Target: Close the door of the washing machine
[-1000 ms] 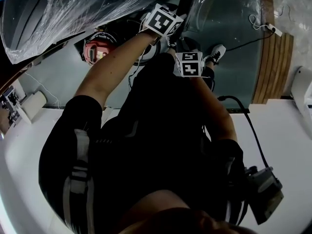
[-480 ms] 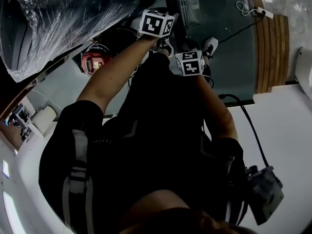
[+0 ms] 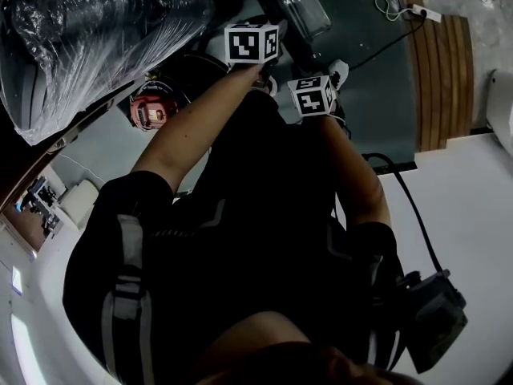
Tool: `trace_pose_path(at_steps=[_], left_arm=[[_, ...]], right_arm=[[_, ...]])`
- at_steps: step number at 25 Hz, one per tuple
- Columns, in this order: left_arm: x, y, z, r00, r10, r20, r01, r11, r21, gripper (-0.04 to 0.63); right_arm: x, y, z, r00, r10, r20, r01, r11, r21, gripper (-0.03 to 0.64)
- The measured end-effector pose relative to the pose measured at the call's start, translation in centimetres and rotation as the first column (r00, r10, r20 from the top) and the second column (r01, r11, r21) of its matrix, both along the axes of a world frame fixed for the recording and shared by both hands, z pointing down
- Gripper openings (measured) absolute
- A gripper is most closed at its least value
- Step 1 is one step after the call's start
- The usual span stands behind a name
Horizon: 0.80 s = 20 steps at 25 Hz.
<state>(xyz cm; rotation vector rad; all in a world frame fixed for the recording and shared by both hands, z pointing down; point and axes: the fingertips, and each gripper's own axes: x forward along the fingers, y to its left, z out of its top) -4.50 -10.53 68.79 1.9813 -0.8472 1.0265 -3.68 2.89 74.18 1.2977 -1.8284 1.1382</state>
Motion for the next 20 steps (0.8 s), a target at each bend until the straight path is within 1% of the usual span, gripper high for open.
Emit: trace_pose_path(at_steps=[2, 5, 8, 11, 14, 16, 18, 19, 20], left_arm=[[0.8, -0.2, -0.1, 1.0, -0.027, 0.009, 0.027, 1.0, 0.001, 0.179], [2.3, -0.5, -0.2, 0.998, -0.07, 0.007, 0.07, 0.998, -0.003, 0.181], [3.9, -0.9, -0.2, 0.994, -0.111, 0.002, 0.111, 0.994, -0.007, 0.181], [5.4, -1.5, -0.2, 0.99, -0.138, 0.003, 0.138, 0.99, -0.01, 0.181], [6.6, -1.8, -0.3, 0.985, -0.172, 0.013, 0.172, 0.985, -0.006, 0.184], [7.5, -2.0, -0.3, 0.981, -0.192, 0.002, 0.192, 0.981, -0.017, 0.184], [8.8, -1.9, -0.5, 0.986, -0.166, -0.022, 0.165, 0.985, -0.044, 0.184], [9.4, -1.8, -0.9, 0.991, -0.132, -0.03, 0.131, 0.99, -0.045, 0.184], [9.7, -1.8, -1.4, 0.995, -0.09, -0.033, 0.089, 0.996, -0.028, 0.183]], right_arm=[[1.5, -0.1, 0.3, 1.0, 0.003, -0.002, -0.003, 1.0, 0.001, 0.137], [3.2, 0.1, 0.7, 1.0, -0.017, -0.003, 0.017, 1.0, -0.009, 0.135], [5.4, -0.2, 1.0, 1.0, -0.004, -0.009, 0.004, 1.0, -0.005, 0.101], [7.9, -0.9, 1.1, 1.0, 0.011, -0.024, -0.011, 1.0, 0.0, 0.086], [9.8, -1.6, 1.2, 0.999, -0.035, -0.035, 0.035, 0.999, 0.008, 0.078], [11.1, -2.1, 1.3, 0.998, -0.055, -0.027, 0.056, 0.998, 0.015, 0.08], [12.9, -2.3, 1.3, 0.999, -0.045, -0.021, 0.045, 0.999, 0.019, 0.083], [13.8, -2.4, 1.2, 0.999, -0.035, -0.02, 0.036, 0.999, 0.02, 0.084], [14.5, -2.7, 1.2, 1.0, -0.024, -0.015, 0.024, 1.0, 0.019, 0.085]])
